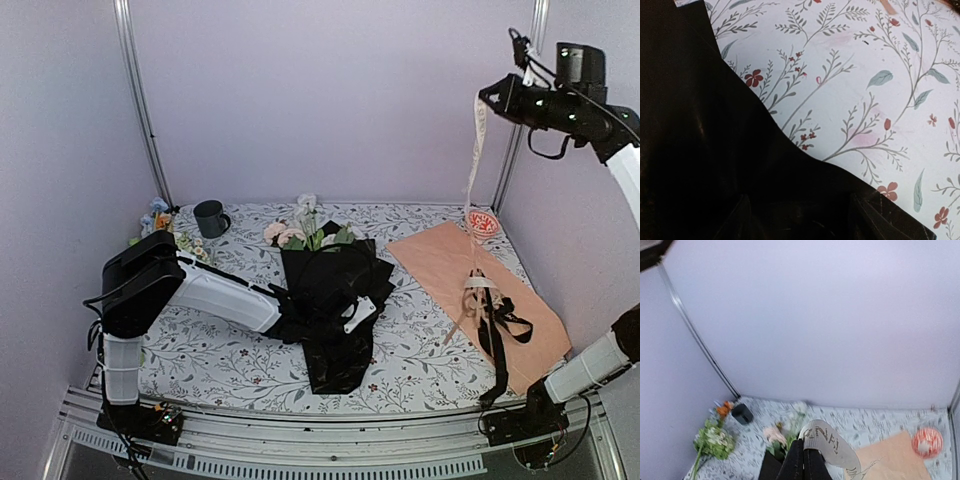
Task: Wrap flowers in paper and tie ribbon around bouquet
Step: Pick up the ribbon from the corner of the board.
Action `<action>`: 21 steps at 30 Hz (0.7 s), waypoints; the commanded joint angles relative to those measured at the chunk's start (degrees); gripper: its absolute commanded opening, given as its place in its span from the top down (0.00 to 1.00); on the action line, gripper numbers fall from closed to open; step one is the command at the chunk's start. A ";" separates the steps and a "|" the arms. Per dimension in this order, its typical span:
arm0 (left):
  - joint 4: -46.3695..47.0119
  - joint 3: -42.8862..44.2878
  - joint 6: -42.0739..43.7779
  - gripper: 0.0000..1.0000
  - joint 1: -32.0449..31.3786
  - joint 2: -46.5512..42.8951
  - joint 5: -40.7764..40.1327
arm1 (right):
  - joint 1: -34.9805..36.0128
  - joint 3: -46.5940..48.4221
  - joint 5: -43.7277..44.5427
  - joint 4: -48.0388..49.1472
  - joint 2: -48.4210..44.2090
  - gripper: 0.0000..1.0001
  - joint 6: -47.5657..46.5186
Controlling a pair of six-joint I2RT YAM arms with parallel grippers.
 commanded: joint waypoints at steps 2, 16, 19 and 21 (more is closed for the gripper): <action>-7.87 -2.48 1.21 0.32 0.46 2.89 -0.18 | 0.30 1.76 -9.57 18.50 -9.15 1.00 -6.49; -8.27 -2.27 1.47 0.33 0.55 4.28 0.24 | 0.36 -11.05 5.95 56.65 -32.98 1.00 -18.46; -8.48 -2.32 1.46 0.32 0.61 4.44 0.22 | 0.36 -7.53 4.61 53.79 -30.46 1.00 -19.83; -8.74 -2.34 1.47 0.32 0.66 4.54 -0.09 | 0.32 -5.85 3.43 52.05 -28.43 1.00 -20.49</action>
